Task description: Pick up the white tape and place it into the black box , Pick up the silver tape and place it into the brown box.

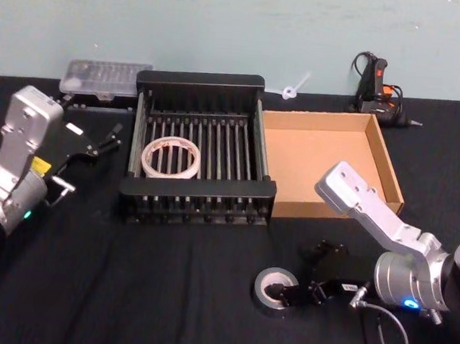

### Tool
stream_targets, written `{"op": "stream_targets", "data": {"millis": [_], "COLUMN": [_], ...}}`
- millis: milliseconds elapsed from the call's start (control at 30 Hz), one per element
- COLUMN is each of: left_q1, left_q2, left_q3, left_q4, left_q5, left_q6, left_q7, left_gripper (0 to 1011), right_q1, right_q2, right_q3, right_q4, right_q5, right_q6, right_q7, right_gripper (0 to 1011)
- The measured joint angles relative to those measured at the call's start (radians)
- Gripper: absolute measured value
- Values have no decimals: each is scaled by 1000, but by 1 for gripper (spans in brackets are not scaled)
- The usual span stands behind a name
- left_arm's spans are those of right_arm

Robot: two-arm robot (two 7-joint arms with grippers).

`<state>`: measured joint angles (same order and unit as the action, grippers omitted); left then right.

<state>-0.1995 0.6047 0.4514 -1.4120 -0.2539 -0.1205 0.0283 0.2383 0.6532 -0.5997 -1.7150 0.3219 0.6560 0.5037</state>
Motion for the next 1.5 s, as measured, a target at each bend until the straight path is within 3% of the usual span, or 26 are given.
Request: {"op": "stream_targets", "data": {"millis": [467, 800, 1333, 1500], "left_q1": [0, 0, 0, 0], "left_q2": [0, 0, 0, 0], "left_q3": [0, 0, 0, 0], "left_q4": [0, 0, 0, 0], "left_q5": [0, 0, 0, 0], "left_q6": [0, 0, 0, 0], "left_q7": [0, 0, 0, 0], "left_gripper": [1001, 1001, 1001, 1001], "right_q1": [0, -1, -1, -1], "right_q2": [2, 3, 4, 4], "right_q3": [0, 1, 1, 1], "right_q4": [-3, -4, -4, -4], "right_q5": [3, 5, 6, 6], "right_q6": [0, -1, -1, -1], "right_q7": [-2, -2, -3, -3], "right_gripper": [985, 743, 203, 169]}}
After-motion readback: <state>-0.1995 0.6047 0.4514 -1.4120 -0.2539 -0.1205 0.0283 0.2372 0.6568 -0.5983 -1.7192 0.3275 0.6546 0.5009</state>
